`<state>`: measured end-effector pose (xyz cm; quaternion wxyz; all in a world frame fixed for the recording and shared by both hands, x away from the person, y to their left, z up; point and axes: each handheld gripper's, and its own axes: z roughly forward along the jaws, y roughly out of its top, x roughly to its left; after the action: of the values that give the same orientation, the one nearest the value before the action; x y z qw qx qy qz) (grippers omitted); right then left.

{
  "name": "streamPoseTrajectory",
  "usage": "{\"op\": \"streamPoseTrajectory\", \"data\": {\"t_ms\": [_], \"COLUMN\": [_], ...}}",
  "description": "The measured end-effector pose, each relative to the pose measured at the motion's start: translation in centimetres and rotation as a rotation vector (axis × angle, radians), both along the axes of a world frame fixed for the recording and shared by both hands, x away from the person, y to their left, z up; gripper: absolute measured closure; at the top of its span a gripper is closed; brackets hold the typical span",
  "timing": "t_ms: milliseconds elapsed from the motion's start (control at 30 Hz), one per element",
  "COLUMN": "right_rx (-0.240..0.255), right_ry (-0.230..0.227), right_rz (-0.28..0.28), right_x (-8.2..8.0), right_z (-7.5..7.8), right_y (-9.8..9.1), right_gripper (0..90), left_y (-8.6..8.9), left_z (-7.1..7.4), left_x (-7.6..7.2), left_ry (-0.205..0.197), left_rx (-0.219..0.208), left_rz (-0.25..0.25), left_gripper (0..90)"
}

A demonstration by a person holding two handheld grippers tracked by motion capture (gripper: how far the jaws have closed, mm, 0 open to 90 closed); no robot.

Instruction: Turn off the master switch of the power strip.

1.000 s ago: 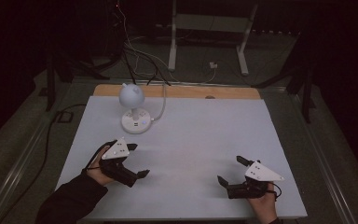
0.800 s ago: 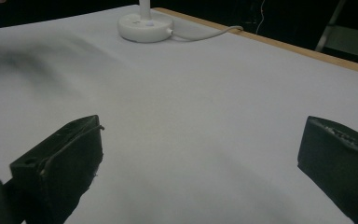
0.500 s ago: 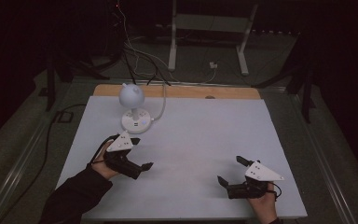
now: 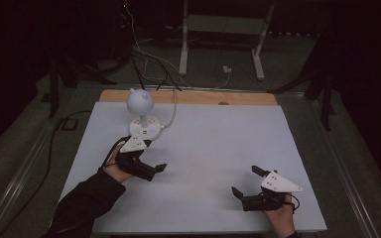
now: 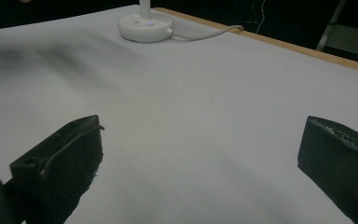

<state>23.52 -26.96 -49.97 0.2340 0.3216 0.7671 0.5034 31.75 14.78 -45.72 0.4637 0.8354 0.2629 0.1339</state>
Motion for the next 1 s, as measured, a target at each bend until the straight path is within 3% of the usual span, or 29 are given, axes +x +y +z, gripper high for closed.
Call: {"op": "streamPoseTrajectory", "data": {"t_ms": [600, 767, 1000], "right_rx": [0.003, 0.008, 0.007], "right_ry": [0.005, 0.005, 0.006], "right_rz": [-0.001, 0.000, 0.000], "right_x": [0.0, 0.0, 0.0], "right_z": [0.0, 0.0, 0.0], "right_y": [-0.1, -0.1, -0.1], "right_gripper": [0.0, 0.0, 0.0], "left_y": [-0.6, -0.8, -1.0], "left_z": [-0.5, -0.6, -1.0], "left_x": [3.0, 3.7, 4.7], "left_ry": [0.003, 0.003, 0.026], "left_rx": [0.010, 0.036, 0.033], "left_rz": [0.110, 0.123, 0.152], "left_gripper": [1.4, 1.3, 1.3]}}
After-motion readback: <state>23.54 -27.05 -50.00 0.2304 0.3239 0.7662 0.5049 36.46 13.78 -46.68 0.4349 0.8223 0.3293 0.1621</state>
